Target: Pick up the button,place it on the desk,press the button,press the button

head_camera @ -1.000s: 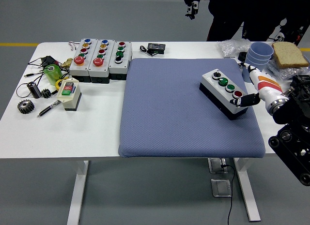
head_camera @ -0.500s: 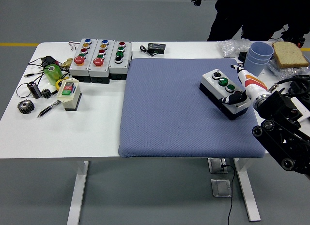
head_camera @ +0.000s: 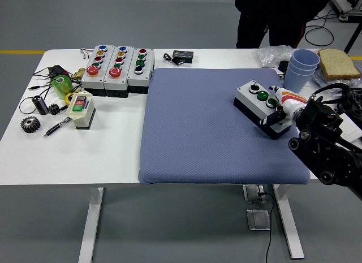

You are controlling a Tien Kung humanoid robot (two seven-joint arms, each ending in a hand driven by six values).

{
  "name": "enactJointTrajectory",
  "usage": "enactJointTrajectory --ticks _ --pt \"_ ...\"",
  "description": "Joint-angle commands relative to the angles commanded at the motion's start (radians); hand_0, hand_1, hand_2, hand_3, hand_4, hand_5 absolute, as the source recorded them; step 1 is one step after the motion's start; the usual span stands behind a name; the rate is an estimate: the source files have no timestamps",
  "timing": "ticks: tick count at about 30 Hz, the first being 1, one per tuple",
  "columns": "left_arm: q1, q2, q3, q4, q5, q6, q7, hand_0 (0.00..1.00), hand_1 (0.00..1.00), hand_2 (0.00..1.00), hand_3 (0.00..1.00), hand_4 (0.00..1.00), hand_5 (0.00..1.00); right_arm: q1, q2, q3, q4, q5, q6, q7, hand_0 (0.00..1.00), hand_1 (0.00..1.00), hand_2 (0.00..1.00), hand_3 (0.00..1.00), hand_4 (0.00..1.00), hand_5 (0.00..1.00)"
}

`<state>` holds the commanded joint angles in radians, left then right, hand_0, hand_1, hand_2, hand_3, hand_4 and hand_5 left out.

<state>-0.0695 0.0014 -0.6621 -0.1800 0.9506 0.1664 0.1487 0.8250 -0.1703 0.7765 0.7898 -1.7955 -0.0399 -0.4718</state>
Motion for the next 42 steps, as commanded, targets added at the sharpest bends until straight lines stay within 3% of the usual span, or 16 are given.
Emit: enactJointTrajectory --ticks 5,6,10,11,12,17,18,23,24,29,30,31,35,42 --pt "0.004 0.0 -0.001 0.0 -0.009 0.001 -0.002 0.622 0.658 0.676 0.597 0.332 0.635 -0.002 -0.007 -0.021 -0.013 -0.014 0.04 -0.021 0.696 0.727 0.866 0.942 0.984 0.146" --pt "0.004 0.0 -0.002 0.0 -0.006 0.001 -0.002 0.622 0.658 0.677 0.597 0.332 0.633 -0.002 -0.007 -0.025 -0.016 -0.02 0.045 -0.023 0.492 0.548 0.735 0.842 0.964 0.16" --pt "0.005 -0.001 -0.008 0.0 0.003 0.0 0.0 0.622 0.658 0.677 0.597 0.332 0.633 -0.001 -0.01 -0.046 -0.016 -0.033 0.049 -0.029 0.492 0.548 0.735 0.842 0.964 0.16" --pt "0.005 -0.001 -0.007 0.0 0.004 0.0 0.0 0.622 0.658 0.677 0.597 0.332 0.633 0.0 -0.011 -0.057 -0.012 -0.046 0.03 -0.034 0.492 0.548 0.735 0.842 0.964 0.16" --pt "0.006 -0.001 -0.008 0.0 0.006 0.0 0.0 0.622 0.658 0.677 0.598 0.334 0.637 0.001 -0.013 -0.062 -0.009 -0.058 0.009 -0.037 0.34 0.396 0.573 0.654 0.833 0.138" --pt "0.007 0.0 -0.007 0.0 0.007 0.0 0.001 0.622 0.658 0.677 0.598 0.334 0.637 0.004 -0.023 -0.074 0.002 -0.099 -0.055 -0.038 0.34 0.396 0.573 0.654 0.833 0.138" --pt "0.007 0.0 -0.007 0.0 0.007 0.0 0.0 0.621 0.658 0.677 0.597 0.336 0.638 0.005 -0.027 -0.077 0.006 -0.111 -0.065 -0.036 0.16 0.225 0.454 0.519 0.743 0.118" --pt "0.004 0.001 -0.004 0.0 -0.001 0.0 -0.002 0.621 0.658 0.677 0.597 0.336 0.638 0.004 -0.055 -0.089 0.043 -0.143 -0.132 -0.02 0.16 0.225 0.454 0.519 0.743 0.118" --pt "0.004 0.001 -0.004 0.0 -0.004 0.0 -0.003 0.622 0.658 0.677 0.596 0.336 0.638 0.005 -0.063 -0.094 0.052 -0.149 -0.142 -0.016 0.067 0.139 0.399 0.5 0.708 0.137" --pt "0.001 0.002 -0.002 0.0 -0.011 0.001 -0.005 0.622 0.658 0.677 0.596 0.336 0.638 0.008 -0.105 -0.124 0.131 -0.16 -0.184 0.021 0.067 0.139 0.399 0.5 0.708 0.137" --pt "0.0 0.003 -0.002 0.0 -0.011 0.001 -0.005 0.622 0.658 0.677 0.596 0.338 0.64 0.009 -0.115 -0.131 0.153 -0.163 -0.191 0.041 0.019 0.056 0.346 0.488 0.689 0.145" --pt "0.0 0.003 -0.002 0.0 -0.011 0.001 -0.005 0.622 0.658 0.677 0.596 0.338 0.64 0.01 -0.119 -0.134 0.166 -0.164 -0.194 0.053 0.019 0.056 0.346 0.488 0.689 0.145" --pt "-0.002 0.003 -0.002 0.0 -0.012 0.001 -0.006 0.622 0.658 0.677 0.596 0.338 0.64 0.015 -0.15 -0.164 0.249 -0.153 -0.178 0.141 0.019 0.056 0.346 0.488 0.689 0.145" --pt "-0.003 0.003 -0.006 0.0 -0.01 0.001 -0.006 0.621 0.658 0.677 0.595 0.339 0.643 0.036 -0.184 -0.246 0.38 -0.097 -0.075 0.3 0.009 0.04 0.328 0.482 0.681 0.136"
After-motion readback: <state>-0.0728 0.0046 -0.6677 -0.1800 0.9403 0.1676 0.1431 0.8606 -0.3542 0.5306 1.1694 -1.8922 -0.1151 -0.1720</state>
